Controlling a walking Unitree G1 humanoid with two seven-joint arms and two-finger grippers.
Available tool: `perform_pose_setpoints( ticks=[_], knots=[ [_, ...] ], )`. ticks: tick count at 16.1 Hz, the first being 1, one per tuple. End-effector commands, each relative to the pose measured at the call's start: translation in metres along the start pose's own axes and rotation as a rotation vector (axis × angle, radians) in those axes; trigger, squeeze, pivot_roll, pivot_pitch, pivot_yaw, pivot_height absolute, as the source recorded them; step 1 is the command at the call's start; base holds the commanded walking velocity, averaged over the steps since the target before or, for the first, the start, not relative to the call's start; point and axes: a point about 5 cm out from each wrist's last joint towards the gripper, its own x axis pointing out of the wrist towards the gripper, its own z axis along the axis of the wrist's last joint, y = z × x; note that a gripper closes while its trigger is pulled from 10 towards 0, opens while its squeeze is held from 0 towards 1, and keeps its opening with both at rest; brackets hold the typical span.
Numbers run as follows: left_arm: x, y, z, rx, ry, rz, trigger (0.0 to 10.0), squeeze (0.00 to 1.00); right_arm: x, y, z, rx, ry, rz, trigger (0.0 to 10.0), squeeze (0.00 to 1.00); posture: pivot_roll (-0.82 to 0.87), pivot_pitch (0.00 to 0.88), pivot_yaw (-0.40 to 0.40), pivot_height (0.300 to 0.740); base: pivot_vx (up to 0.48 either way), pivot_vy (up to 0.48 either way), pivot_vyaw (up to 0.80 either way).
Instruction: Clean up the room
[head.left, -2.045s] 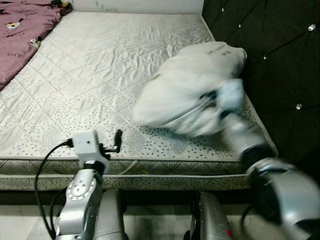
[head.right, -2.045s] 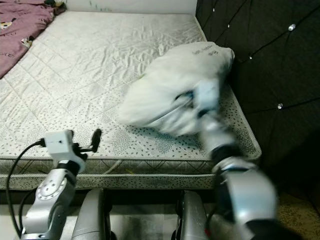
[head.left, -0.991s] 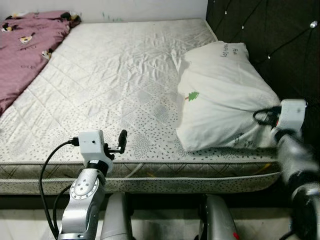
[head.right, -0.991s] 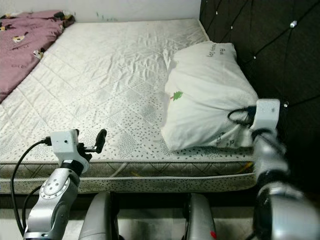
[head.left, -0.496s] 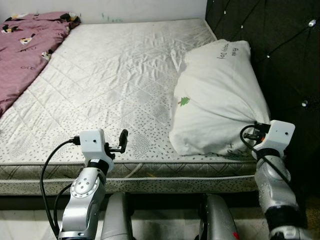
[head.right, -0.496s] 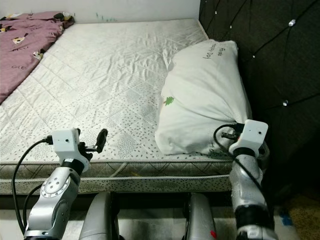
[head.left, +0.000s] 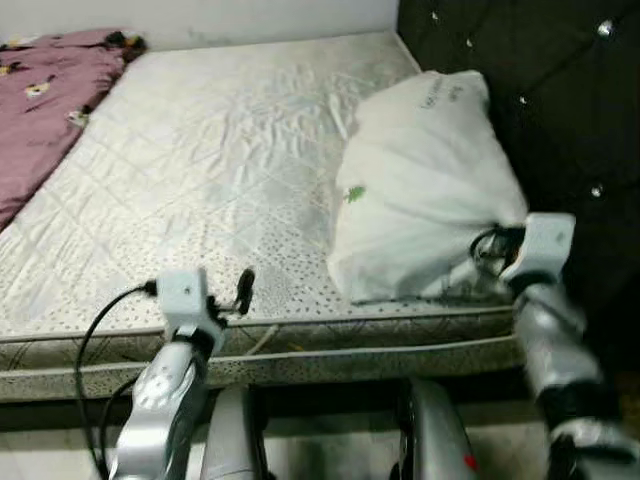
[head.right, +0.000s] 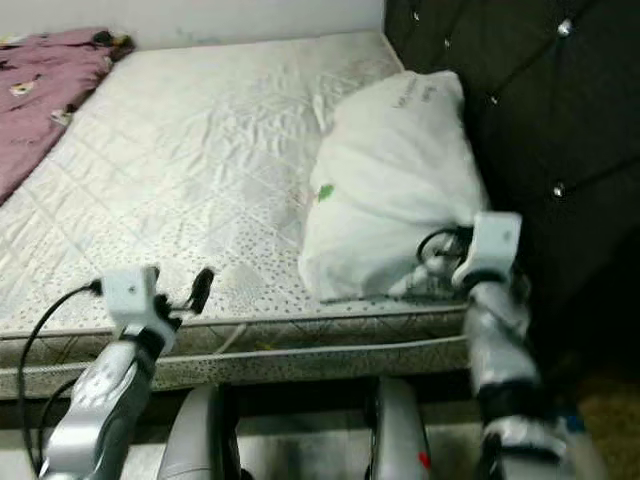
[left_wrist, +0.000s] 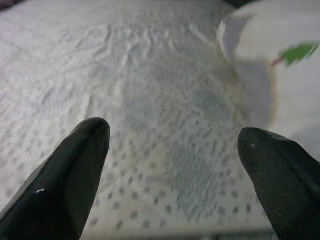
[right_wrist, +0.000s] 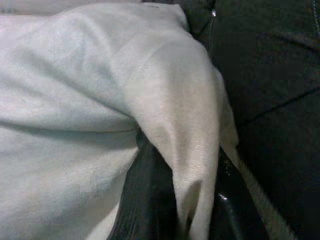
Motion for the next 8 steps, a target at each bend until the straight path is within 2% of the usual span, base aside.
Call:
perform_pose_setpoints(
  ticks=[1,3,8],
  knots=[
    [-0.005,0.004,0.001,0.016,0.012,0.0,10.0,0.0,0.008,-0.001,0.012,-0.02,-0.036,0.011,0.0,0.0,0.1,0.167,0.095,0.528,0.0,0.0,0.0],
    [-0.018,0.007,-0.001,0.029,0.038,0.008,10.0,0.0,0.029,-0.03,0.042,-0.055,-0.032,-0.052,0.0,0.0,0.13,0.208,0.087,0.528,0.0,0.0,0.0],
    [-0.032,0.018,0.004,0.053,0.068,0.033,10.0,0.0,0.04,-0.069,0.079,-0.133,-0.027,-0.158,0.0,0.0,0.18,0.28,0.106,0.528,0.0,0.0,0.0]
  ],
)
